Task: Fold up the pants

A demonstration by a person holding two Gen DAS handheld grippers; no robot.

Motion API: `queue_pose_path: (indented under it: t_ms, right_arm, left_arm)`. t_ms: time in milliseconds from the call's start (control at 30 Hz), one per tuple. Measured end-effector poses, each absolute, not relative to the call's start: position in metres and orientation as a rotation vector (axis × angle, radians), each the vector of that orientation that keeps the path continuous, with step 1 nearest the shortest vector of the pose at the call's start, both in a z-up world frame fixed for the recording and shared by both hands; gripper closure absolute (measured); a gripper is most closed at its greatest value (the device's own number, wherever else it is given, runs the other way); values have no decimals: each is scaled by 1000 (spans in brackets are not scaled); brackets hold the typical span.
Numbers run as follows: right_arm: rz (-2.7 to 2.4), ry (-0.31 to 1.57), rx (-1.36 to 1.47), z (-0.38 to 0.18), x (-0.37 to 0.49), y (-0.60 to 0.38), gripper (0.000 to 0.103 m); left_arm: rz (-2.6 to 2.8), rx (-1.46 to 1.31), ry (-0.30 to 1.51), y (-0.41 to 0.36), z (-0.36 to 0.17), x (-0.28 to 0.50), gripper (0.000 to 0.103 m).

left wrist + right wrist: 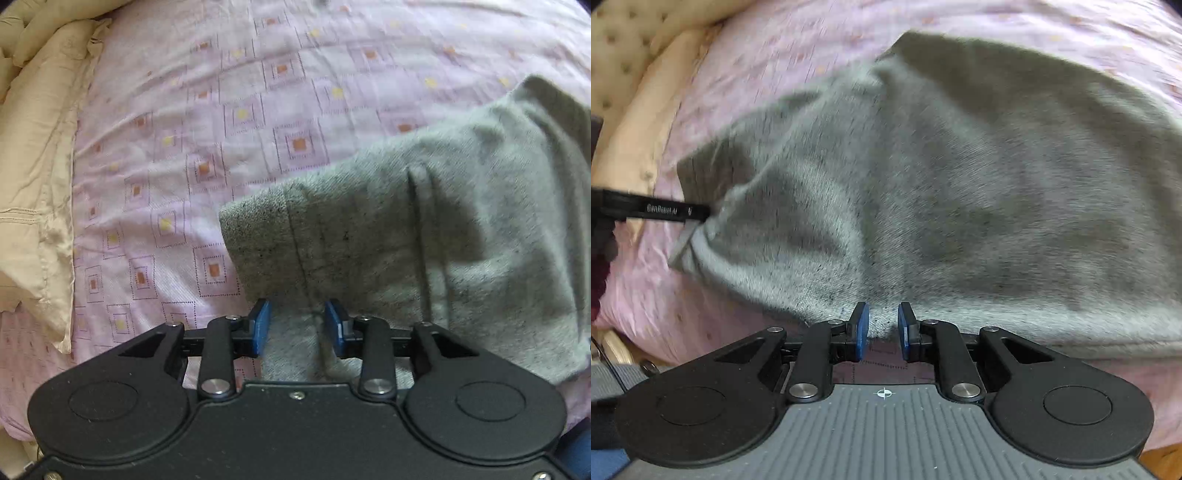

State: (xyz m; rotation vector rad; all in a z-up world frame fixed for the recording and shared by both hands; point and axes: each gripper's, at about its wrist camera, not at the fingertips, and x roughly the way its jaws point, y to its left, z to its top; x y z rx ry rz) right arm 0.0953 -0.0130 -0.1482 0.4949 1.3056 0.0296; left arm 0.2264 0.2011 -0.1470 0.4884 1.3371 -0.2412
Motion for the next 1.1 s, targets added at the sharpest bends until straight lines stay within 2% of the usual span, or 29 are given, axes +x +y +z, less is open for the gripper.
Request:
queue_pose_path:
  t_ms: [233, 367, 433, 533, 667, 900, 967, 1033, 1100]
  right_arm:
    - [-178, 1150, 573, -118, 57, -85, 85]
    - [-312, 1098, 633, -113, 22, -140, 82]
    - [-367, 1081, 646, -114, 2, -166, 78]
    - [-410, 1054, 657, -112, -19, -209, 77]
    - [-395, 1025, 594, -108, -19, -260, 77]
    - [-281, 1020, 535, -122, 24, -314, 78]
    - [-257, 1042, 480, -128, 35, -316, 81]
    - [-234, 1075, 439, -139, 41, -317, 99]
    - [-196, 1121, 436, -149, 38, -318, 100]
  left_arm:
    - [-411, 461, 1239, 133, -112, 192, 59]
    - [-505, 473, 1264, 80, -127, 170, 59]
    - [-529, 495, 1286, 59, -141, 160, 58]
    - [-477, 551, 1367, 44, -172, 149, 57]
    - [-396, 619, 1342, 32, -175, 136, 61]
    - [-302, 502, 1322, 2, -147, 117, 62]
    - [-289, 466, 1319, -14, -142, 108, 61]
    - [-283, 430, 1322, -32, -137, 99, 61]
    - [-286, 402, 1324, -50, -133, 91, 61]
